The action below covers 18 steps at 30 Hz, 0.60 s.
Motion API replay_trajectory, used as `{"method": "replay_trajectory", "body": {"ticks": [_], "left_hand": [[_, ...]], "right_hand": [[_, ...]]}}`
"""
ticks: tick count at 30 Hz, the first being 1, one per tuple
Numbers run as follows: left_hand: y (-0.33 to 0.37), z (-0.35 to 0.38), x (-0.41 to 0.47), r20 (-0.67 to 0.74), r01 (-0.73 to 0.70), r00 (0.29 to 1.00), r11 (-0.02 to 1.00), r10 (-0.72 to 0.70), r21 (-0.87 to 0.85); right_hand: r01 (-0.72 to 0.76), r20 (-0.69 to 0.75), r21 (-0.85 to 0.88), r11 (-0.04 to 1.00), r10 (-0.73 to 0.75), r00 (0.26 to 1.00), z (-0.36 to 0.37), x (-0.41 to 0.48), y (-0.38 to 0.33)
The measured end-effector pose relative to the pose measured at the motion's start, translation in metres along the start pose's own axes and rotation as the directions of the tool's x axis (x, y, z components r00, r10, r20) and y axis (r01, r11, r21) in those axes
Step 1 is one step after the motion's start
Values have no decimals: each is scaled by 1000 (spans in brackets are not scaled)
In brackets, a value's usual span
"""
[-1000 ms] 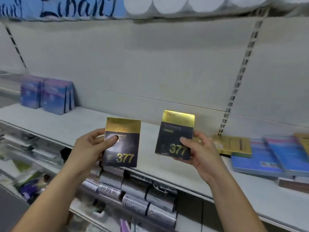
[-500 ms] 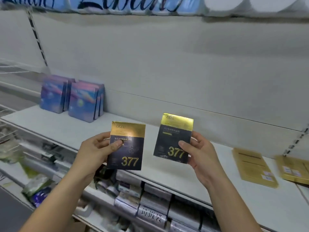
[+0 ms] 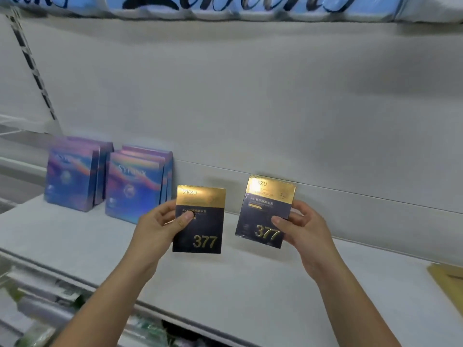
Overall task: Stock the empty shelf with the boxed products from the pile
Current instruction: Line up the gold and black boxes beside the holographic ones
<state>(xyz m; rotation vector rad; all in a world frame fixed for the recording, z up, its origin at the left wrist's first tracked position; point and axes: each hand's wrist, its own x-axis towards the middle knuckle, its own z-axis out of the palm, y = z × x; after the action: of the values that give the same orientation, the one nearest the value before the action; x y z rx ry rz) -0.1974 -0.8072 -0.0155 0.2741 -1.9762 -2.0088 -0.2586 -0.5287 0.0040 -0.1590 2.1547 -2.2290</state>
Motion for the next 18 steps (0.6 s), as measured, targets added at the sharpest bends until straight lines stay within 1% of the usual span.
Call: {"method": "replay_trajectory", "body": {"ticks": [2,4,7,12,14,18], "left_hand": [[-8,-8,19,27,0,1000,1000,0,-17],[-13,-16,39,51,-28,998,999,30,-37],[-22,-24,66,94,-22,995,1000,24,-20],[-30,-15,95,129,-35,991,998,42,-53],[-30,-8,102,134,-11,991,997,21,-71],[-36,-2,112,142,13,990,998,-4,-67]], "right_hand": [[3,-36,-30,1000,-4,999,14,6,4],[7,-97,-54,998,-12,995,27,9,9],[-27,-178,-89,996,11,984,46,8,19],[-34,-229,-141,989,1,973,63,19,25],[-34,-246,-142,989,-2,969,66,26,28],[-37,-231,-152,988,1,973,69,40,36]]}}
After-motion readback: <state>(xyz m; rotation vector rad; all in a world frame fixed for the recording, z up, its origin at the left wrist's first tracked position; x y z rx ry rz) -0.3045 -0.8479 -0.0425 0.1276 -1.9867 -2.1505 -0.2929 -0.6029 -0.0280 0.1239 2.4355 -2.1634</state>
